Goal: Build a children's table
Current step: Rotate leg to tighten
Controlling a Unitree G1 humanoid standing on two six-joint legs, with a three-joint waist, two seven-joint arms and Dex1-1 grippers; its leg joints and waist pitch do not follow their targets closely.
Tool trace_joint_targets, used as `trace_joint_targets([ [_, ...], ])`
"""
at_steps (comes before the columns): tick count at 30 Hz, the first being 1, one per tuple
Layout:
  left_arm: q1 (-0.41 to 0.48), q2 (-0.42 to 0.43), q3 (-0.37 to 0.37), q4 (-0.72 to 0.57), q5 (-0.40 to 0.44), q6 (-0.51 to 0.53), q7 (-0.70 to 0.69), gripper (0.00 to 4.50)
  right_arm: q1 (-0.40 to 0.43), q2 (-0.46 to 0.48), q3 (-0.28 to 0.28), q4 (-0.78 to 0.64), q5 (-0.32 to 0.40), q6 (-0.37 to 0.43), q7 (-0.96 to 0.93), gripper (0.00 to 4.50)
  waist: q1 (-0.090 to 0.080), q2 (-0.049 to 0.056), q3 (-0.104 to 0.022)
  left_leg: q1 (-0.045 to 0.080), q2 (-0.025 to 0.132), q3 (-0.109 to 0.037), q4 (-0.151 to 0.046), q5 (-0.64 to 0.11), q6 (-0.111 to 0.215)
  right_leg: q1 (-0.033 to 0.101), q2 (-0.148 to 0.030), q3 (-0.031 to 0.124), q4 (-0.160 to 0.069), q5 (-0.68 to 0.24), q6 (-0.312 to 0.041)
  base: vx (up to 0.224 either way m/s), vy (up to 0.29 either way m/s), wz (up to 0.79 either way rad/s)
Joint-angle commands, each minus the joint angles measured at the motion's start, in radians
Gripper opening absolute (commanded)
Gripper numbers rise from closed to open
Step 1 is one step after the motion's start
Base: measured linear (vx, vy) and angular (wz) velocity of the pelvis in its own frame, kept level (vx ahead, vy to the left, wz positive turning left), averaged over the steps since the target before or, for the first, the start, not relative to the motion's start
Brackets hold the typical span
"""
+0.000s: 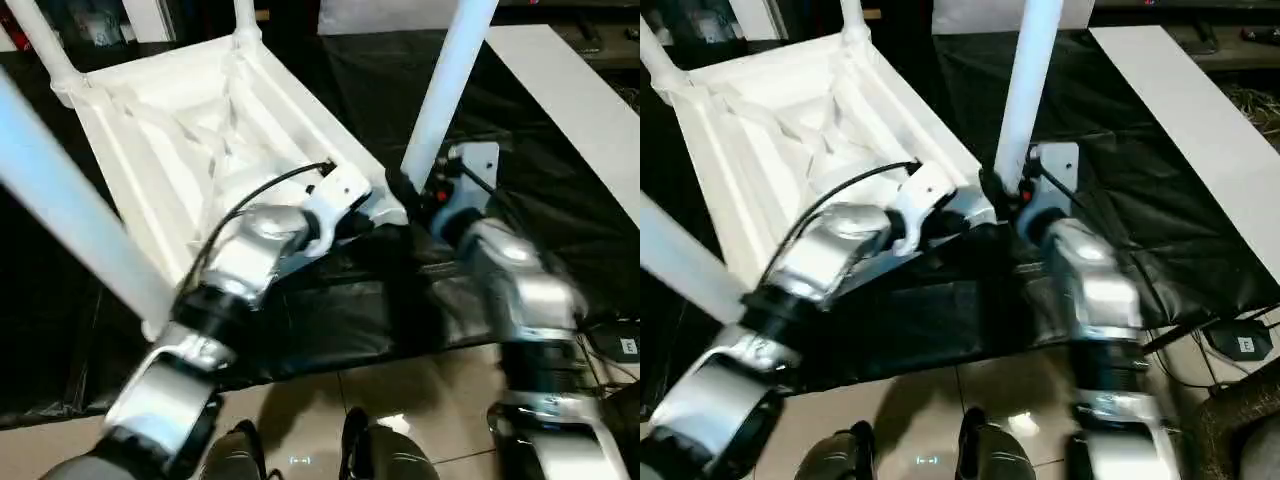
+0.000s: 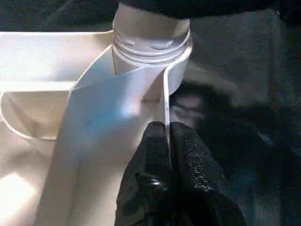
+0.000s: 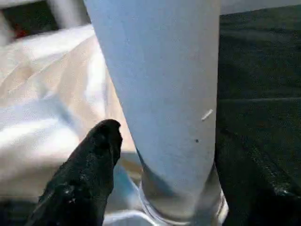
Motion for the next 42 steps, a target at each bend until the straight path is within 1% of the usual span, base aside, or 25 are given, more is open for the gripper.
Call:
trace_joint_targets([
  [1, 0.014, 0.009, -0.025, -0.043, -0.037, -0.062, -0.08, 0.0, 0.01, -0.026, 0.022, -0.017, 0.025, 0.001, 0.091, 3.66, 0.011, -0.003, -0.096, 0.011, 0.042, -0.016, -0.043, -0.116, 0.169, 0.091, -0.074, 0.065, -0.047, -0.293, -0.146, 0.0, 0.0, 0.0],
  [3, 0.037, 0.061, -0.039, -0.05, -0.043, -0.109, -0.157, 0.0, 0.019, -0.115, 0.037, -0.013, 0.038, -0.024, 0.231, 3.79, 0.013, -0.003, -0.093, 0.013, 0.043, -0.017, -0.044, -0.146, 0.158, 0.09, -0.073, 0.062, -0.052, -0.337, -0.137, 0.0, 0.0, 0.0],
  [4, 0.044, 0.078, -0.041, -0.052, -0.045, -0.111, -0.18, 0.0, 0.021, -0.149, 0.045, -0.008, 0.037, -0.042, 0.284, 3.9, 0.014, -0.006, -0.093, 0.016, 0.047, -0.016, -0.045, -0.157, 0.148, 0.09, -0.076, 0.066, -0.054, -0.358, -0.131, 0.0, 0.0, 0.0],
  [5, 0.045, 0.08, -0.042, -0.052, -0.045, -0.112, -0.183, 0.0, 0.022, -0.154, 0.046, -0.007, 0.037, -0.045, 0.291, 3.9, 0.017, -0.004, -0.091, 0.016, 0.046, -0.017, -0.045, -0.167, 0.143, 0.088, -0.077, 0.065, -0.055, -0.375, -0.128, 0.0, 0.0, 0.0],
  [7, 0.061, 0.136, -0.056, -0.056, -0.062, -0.146, -0.28, 0.0, 0.027, -0.255, 0.079, 0.02, 0.046, -0.107, 0.48, 4.16, 0.019, -0.005, -0.088, 0.02, 0.047, -0.016, -0.046, -0.203, 0.122, 0.085, -0.078, 0.065, -0.063, -0.441, -0.109, 0.0, 0.0, 0.0],
  [9, 0.066, 0.155, -0.064, -0.058, -0.064, -0.177, -0.318, 0.0, 0.028, -0.283, 0.092, 0.029, 0.055, -0.118, 0.536, 4.16, 0.022, -0.005, -0.088, 0.019, 0.049, -0.017, -0.046, -0.21, 0.117, 0.086, -0.082, 0.067, -0.064, -0.456, -0.106, 0.0, 0.0, 0.0],
  [10, 0.081, 0.186, -0.073, -0.074, -0.086, -0.217, -0.405, 0.0, 0.033, -0.329, 0.115, 0.034, 0.086, -0.119, 0.661, 4.16, 0.025, -0.004, -0.089, 0.019, 0.048, -0.018, -0.045, -0.213, 0.117, 0.086, -0.082, 0.065, -0.065, -0.462, -0.106, 0.0, 0.0, 0.0],
  [11, 0.086, 0.204, -0.083, -0.082, -0.091, -0.24, -0.448, 0.0, 0.033, -0.348, 0.126, 0.038, 0.095, -0.121, 0.713, 4.16, 0.025, -0.008, -0.091, 0.02, 0.049, -0.019, -0.045, -0.213, 0.12, 0.087, -0.082, 0.065, -0.065, -0.464, -0.108, 0.0, 0.0, 0.0],
  [13, 0.089, 0.215, -0.089, -0.085, -0.095, -0.254, -0.472, 0.0, 0.032, -0.359, 0.133, 0.042, 0.101, -0.124, 0.744, 4.16, 0.03, -0.005, -0.093, 0.021, 0.055, -0.019, -0.045, -0.195, 0.119, 0.083, -0.08, 0.067, -0.058, -0.432, -0.127, 0.0, 0.0, 0.0],
  [14, 0.091, 0.233, -0.099, -0.091, -0.102, -0.263, -0.512, 0.0, 0.031, -0.377, 0.148, 0.048, 0.111, -0.131, 0.804, 4.16, 0.031, -0.01, -0.098, 0.022, 0.054, -0.018, -0.043, -0.193, 0.122, 0.085, -0.079, 0.066, -0.055, -0.424, -0.133, 0.0, 0.0, 0.0],
  [15, 0.092, 0.256, -0.111, -0.098, -0.112, -0.277, -0.564, 0.0, 0.029, -0.396, 0.166, 0.058, 0.126, -0.143, 0.883, 4.01, 0.035, -0.006, -0.098, 0.02, 0.058, -0.018, -0.043, -0.182, 0.127, 0.086, -0.082, 0.068, -0.05, -0.404, -0.143, 0.0, 0.0, 0.0],
  [17, 0.091, 0.274, -0.121, -0.097, -0.114, -0.293, -0.602, 0.0, 0.025, -0.406, 0.179, 0.071, 0.137, -0.159, 0.941, 4.01, 0.038, -0.006, -0.098, 0.02, 0.061, -0.016, -0.043, -0.177, 0.133, 0.085, -0.081, 0.069, -0.046, -0.387, -0.152, 0.0, 0.0, 0.0],
  [19, 0.087, 0.293, -0.134, -0.091, -0.117, -0.326, -0.652, 0.0, 0.02, -0.414, 0.196, 0.086, 0.153, -0.15, 1.002, 3.73, 0.052, -0.009, -0.101, 0.023, 0.06, -0.013, -0.041, -0.161, 0.137, 0.082, -0.081, 0.072, -0.041, -0.362, -0.171, 0.0, 0.0, 0.0],
  [21, 0.088, 0.302, -0.142, -0.091, -0.118, -0.336, -0.681, 0.0, 0.013, -0.413, 0.206, 0.103, 0.152, -0.156, 1.025, 3.66, 0.055, -0.008, -0.1, 0.02, 0.06, -0.014, -0.041, -0.162, 0.136, 0.083, -0.082, 0.072, -0.039, -0.368, -0.175, 0.0, 0.0, 0.0],
  [22, 0.088, 0.304, -0.144, -0.091, -0.119, -0.339, -0.689, 0.0, 0.011, -0.412, 0.209, 0.109, 0.15, -0.16, 1.029, 3.66, 0.057, -0.008, -0.099, 0.02, 0.06, -0.014, -0.041, -0.167, 0.13, 0.083, -0.083, 0.072, -0.041, -0.385, -0.169, 0.0, 0.0, 0.0],
  [24, 0.091, 0.309, -0.15, -0.096, -0.122, -0.344, -0.709, 0.0, 0.008, -0.409, 0.219, 0.123, 0.147, -0.165, 1.048, 3.3, 0.058, -0.009, -0.098, 0.021, 0.06, -0.015, -0.041, -0.181, 0.113, 0.083, -0.084, 0.071, -0.044, -0.42, -0.164, 0.0, 0.0, 0.0],
  [26, 0.092, 0.31, -0.151, -0.097, -0.122, -0.349, -0.72, 0.0, 0.005, -0.405, 0.226, 0.132, 0.146, -0.17, 1.062, 3.26, 0.059, -0.01, -0.097, 0.02, 0.059, -0.016, -0.041, -0.192, 0.104, 0.084, -0.085, 0.071, -0.047, -0.447, -0.151, 0.0, 0.0, 0.0],
  [27, 0.091, 0.309, -0.151, -0.097, -0.122, -0.35, -0.721, 0.0, 0.001, -0.403, 0.229, 0.134, 0.151, -0.168, 1.071, 3.1, 0.059, -0.011, -0.097, 0.02, 0.058, -0.017, -0.042, -0.192, 0.1, 0.084, -0.084, 0.07, -0.048, -0.459, -0.143, 0.0, 0.0, 0.0],
  [29, 0.089, 0.31, -0.153, -0.093, -0.124, -0.353, -0.722, 0.0, -0.003, -0.402, 0.235, 0.137, 0.158, -0.167, 1.087, 2.89, 0.058, -0.011, -0.097, 0.02, 0.057, -0.017, -0.042, -0.191, 0.098, 0.083, -0.084, 0.07, -0.051, -0.472, -0.136, 0.0, 0.0, 0.0],
  [32, 0.085, 0.309, -0.154, -0.083, -0.124, -0.363, -0.726, 0.0, -0.008, -0.403, 0.241, 0.144, 0.161, -0.169, 1.109, 2.78, 0.057, -0.013, -0.095, 0.019, 0.057, -0.017, -0.042, -0.187, 0.099, 0.083, -0.083, 0.069, -0.052, -0.479, -0.128, 0.0, 0.0, 0.0],
  [33, 0.083, 0.308, -0.152, -0.076, -0.124, -0.367, -0.726, 0.0, -0.01, -0.403, 0.243, 0.146, 0.164, -0.17, 1.115, 2.53, 0.058, -0.012, -0.097, 0.02, 0.057, -0.017, -0.041, -0.179, 0.101, 0.083, -0.083, 0.07, -0.05, -0.471, -0.13, 0.0, 0.0, 0.0],
  [35, 0.081, 0.308, -0.151, -0.07, -0.123, -0.37, -0.725, 0.0, -0.01, -0.403, 0.243, 0.145, 0.167, -0.168, 1.118, 2.47, 0.058, -0.012, -0.097, 0.019, 0.057, -0.016, -0.041, -0.173, 0.106, 0.083, -0.082, 0.07, -0.049, -0.457, -0.135, 0.0, 0.0, 0.0],
  [40, 0.075, 0.289, -0.13, -0.056, -0.124, -0.328, -0.667, 0.0, 0.007, -0.387, 0.216, 0.101, 0.228, -0.094, 1.112, 2.15, 0.059, -0.013, -0.096, 0.019, 0.056, -0.016, -0.041, -0.173, 0.111, 0.083, -0.082, 0.07, -0.05, -0.462, -0.134, 0.0, 0.0, 0.0],
  [41, 0.073, 0.278, -0.125, -0.058, -0.124, -0.303, -0.64, 0.0, 0.017, -0.379, 0.205, 0.079, 0.249, -0.064, 1.091, 2.08, 0.058, -0.014, -0.094, 0.018, 0.056, -0.016, -0.041, -0.178, 0.109, 0.082, -0.082, 0.069, -0.051, -0.471, -0.131, 0.0, 0.0, 0.0],
  [42, 0.07, 0.257, -0.12, -0.068, -0.116, -0.24, -0.589, 0.0, 0.032, -0.358, 0.185, 0.038, 0.283, 0.002, 1.033, 2.06, 0.058, -0.014, -0.091, 0.021, 0.057, -0.016, -0.043, -0.181, 0.104, 0.081, -0.08, 0.069, -0.054, -0.486, -0.126, 0.0, 0.0, 0.0],
])
